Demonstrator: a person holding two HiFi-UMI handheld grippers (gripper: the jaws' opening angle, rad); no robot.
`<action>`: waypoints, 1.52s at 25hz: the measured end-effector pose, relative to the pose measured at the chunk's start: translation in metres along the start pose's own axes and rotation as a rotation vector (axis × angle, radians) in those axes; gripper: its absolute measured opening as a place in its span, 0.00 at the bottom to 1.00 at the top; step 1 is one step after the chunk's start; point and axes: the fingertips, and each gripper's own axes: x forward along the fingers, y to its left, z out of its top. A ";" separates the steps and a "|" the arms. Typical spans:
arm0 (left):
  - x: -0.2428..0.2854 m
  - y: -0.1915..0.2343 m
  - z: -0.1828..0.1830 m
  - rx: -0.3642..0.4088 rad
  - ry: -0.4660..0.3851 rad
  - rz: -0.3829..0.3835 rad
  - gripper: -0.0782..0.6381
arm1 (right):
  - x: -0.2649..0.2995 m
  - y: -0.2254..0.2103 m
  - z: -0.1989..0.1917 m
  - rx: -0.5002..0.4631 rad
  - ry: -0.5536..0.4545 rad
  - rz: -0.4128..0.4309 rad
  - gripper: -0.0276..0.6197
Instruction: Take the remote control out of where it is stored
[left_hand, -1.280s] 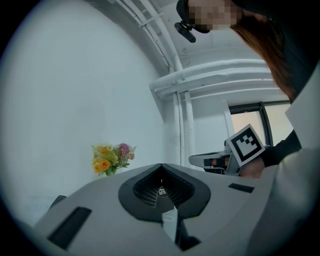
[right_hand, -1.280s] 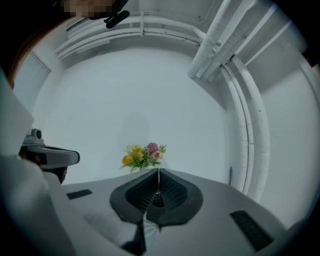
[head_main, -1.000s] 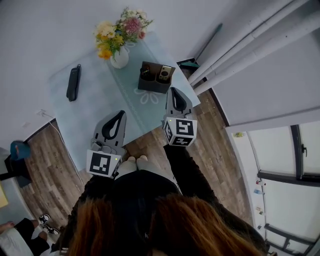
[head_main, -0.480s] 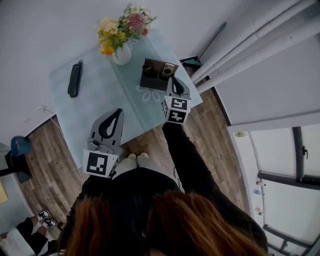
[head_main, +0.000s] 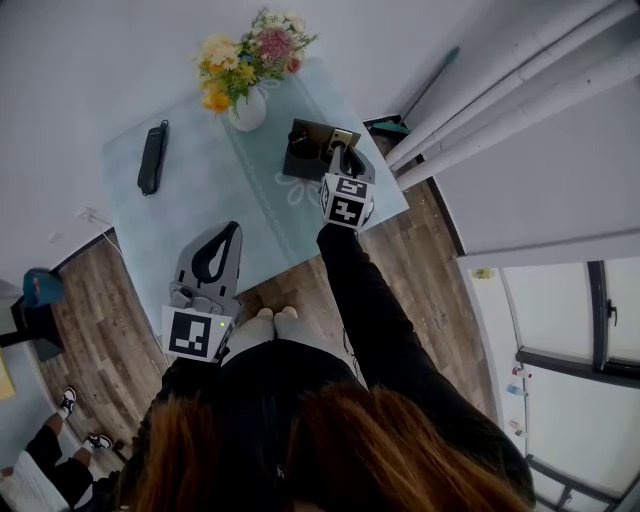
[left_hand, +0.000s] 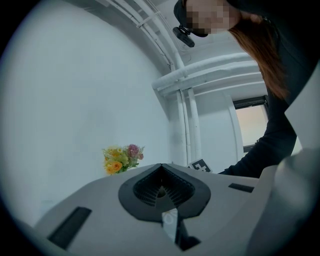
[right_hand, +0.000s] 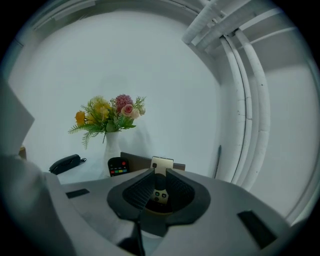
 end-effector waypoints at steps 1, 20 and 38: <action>-0.001 0.001 0.000 -0.002 0.004 0.005 0.12 | 0.003 0.000 0.000 0.005 0.005 -0.004 0.15; -0.002 0.008 -0.009 -0.013 0.034 0.051 0.12 | 0.037 -0.005 0.000 0.105 0.030 -0.120 0.39; 0.000 0.007 -0.012 -0.019 0.044 0.045 0.12 | 0.038 0.003 0.000 0.055 0.027 -0.074 0.33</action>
